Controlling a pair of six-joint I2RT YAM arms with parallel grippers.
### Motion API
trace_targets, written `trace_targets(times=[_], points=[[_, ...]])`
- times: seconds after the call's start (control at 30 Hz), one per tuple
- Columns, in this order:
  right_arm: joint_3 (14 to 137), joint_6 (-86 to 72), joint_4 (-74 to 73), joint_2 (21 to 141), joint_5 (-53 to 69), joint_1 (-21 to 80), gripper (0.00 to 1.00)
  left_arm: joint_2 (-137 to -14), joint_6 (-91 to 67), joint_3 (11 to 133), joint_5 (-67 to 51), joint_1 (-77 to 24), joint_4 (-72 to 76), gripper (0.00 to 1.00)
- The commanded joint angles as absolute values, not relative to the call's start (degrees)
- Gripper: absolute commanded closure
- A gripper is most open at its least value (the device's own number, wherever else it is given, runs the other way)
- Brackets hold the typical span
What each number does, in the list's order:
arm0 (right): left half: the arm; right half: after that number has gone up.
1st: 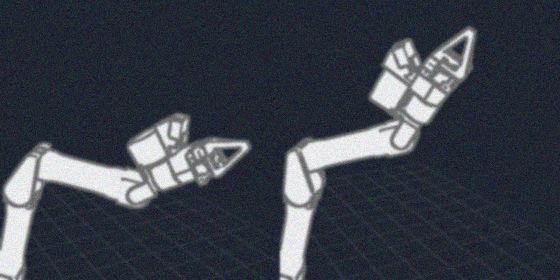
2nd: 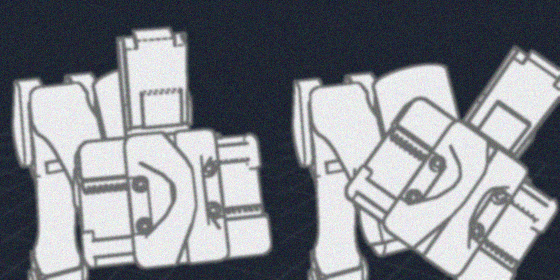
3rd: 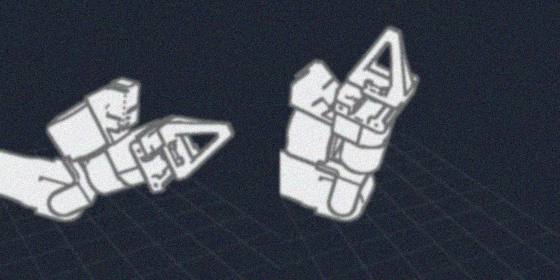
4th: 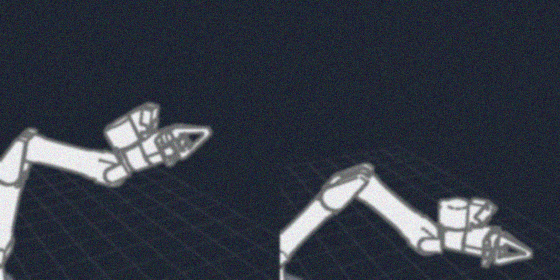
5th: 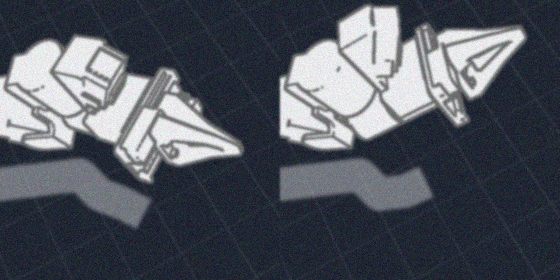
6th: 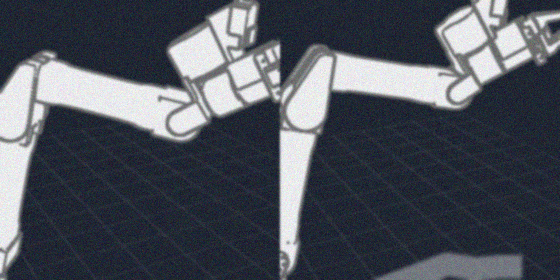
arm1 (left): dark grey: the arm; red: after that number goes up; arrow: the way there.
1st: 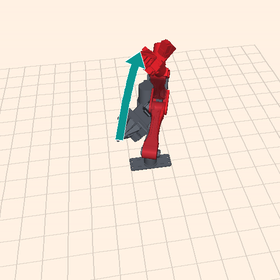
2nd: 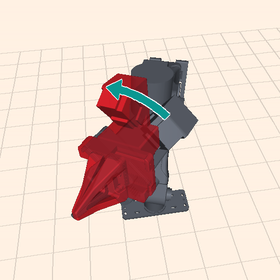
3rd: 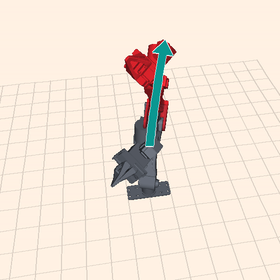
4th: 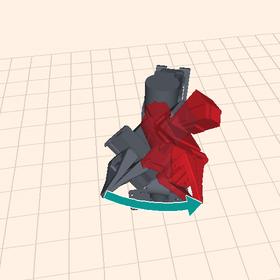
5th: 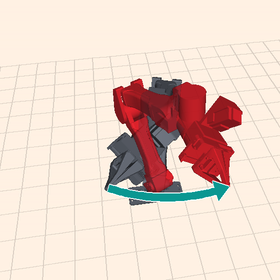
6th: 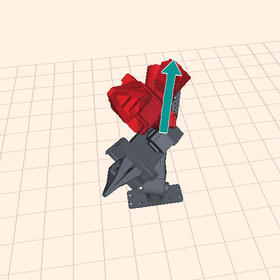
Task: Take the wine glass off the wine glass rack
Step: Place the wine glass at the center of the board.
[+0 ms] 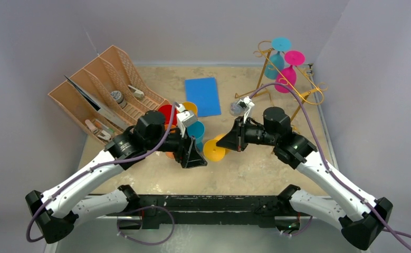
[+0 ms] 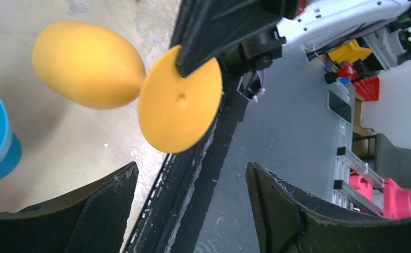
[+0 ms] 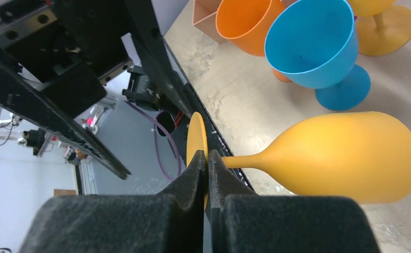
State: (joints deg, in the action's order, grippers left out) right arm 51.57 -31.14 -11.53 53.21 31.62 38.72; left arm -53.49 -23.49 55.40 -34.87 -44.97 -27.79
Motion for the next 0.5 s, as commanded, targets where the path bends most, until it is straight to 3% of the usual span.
trace_targets(times=[0.0, 0.27, 0.47], points=[[51.22, -34.1, -5.81, 52.03, 33.43, 39.02, 1.0, -53.23, -25.3, 54.24, -28.75, -46.12, -21.35, 0.27], [49.54, -35.36, -4.9, 52.03, 35.01, 39.02, 1.0, -53.04, -31.56, 48.73, -26.95, -46.06, -11.54, 0.34], [48.15, -36.84, -3.01, 51.45, 35.63, 39.02, 1.0, -53.24, -34.72, 46.59, -29.85, -46.14, -6.26, 0.46]])
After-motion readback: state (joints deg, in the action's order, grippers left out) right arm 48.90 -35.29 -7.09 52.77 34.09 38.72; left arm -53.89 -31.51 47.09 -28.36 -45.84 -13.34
